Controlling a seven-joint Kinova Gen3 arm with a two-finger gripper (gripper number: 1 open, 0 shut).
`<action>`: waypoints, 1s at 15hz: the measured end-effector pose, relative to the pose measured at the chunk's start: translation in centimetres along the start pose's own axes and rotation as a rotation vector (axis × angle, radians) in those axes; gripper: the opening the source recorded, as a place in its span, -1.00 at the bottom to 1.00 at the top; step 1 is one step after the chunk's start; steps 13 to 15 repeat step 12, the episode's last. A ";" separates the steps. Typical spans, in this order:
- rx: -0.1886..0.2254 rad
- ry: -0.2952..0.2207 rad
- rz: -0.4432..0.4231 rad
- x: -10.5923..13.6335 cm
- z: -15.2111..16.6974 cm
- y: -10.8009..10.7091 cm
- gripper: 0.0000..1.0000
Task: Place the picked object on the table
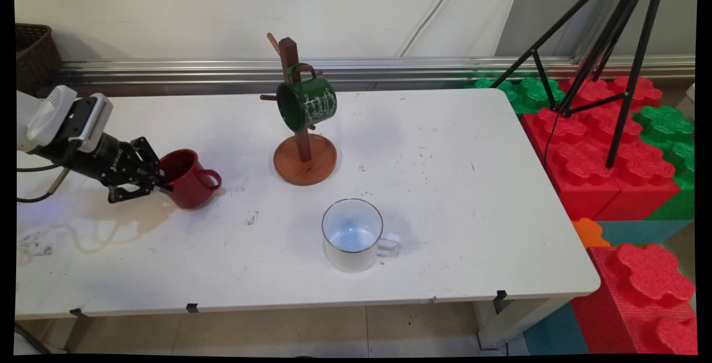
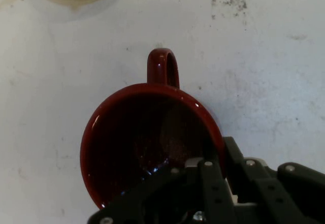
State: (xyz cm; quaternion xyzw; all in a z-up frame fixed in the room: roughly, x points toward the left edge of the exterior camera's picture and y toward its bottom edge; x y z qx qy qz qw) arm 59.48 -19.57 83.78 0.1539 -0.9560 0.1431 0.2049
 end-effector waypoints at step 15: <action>-0.020 0.013 0.002 0.4 0.4 -0.1 1.00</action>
